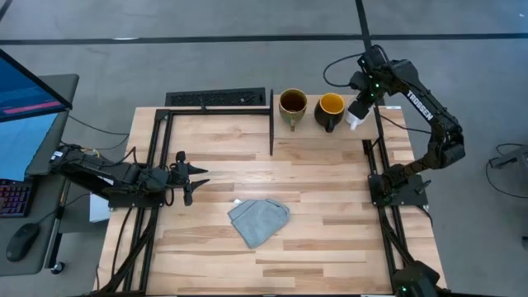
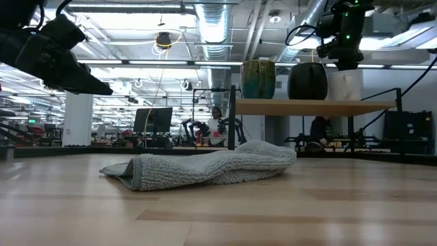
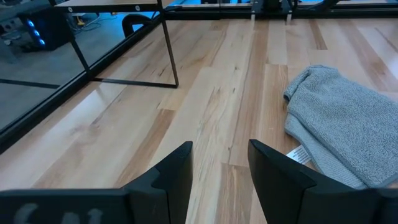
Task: Stack small to large cups/mugs on shelf
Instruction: Put the white mug on the shelf
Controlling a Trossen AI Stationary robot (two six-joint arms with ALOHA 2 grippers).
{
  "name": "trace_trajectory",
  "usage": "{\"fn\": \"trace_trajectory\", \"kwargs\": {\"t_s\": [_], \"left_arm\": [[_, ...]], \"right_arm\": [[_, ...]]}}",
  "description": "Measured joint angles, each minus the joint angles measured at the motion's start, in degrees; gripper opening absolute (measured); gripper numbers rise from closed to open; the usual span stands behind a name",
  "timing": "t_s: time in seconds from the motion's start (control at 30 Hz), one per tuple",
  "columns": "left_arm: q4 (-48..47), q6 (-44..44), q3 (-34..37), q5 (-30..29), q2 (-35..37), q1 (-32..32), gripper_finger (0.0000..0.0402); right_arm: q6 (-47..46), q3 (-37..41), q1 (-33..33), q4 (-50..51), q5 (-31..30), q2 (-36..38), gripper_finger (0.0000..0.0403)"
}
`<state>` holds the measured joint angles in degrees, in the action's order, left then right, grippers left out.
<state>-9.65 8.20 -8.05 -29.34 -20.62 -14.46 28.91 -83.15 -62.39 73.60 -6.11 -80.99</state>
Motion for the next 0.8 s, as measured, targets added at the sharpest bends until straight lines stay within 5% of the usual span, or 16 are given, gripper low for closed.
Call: {"fn": "trace_trajectory", "kwargs": {"t_s": [0.43,0.8], "left_arm": [[0.0,0.0,0.0,0.0,0.0,0.0,0.0146],[0.0,0.0,0.0,0.0,0.0,0.0,0.0146]], "right_arm": [[1.6,0.0,0.0,0.3,0.0,0.0,0.0071],[1.6,0.0,0.1,0.0,0.0,0.0,0.0117]]}}
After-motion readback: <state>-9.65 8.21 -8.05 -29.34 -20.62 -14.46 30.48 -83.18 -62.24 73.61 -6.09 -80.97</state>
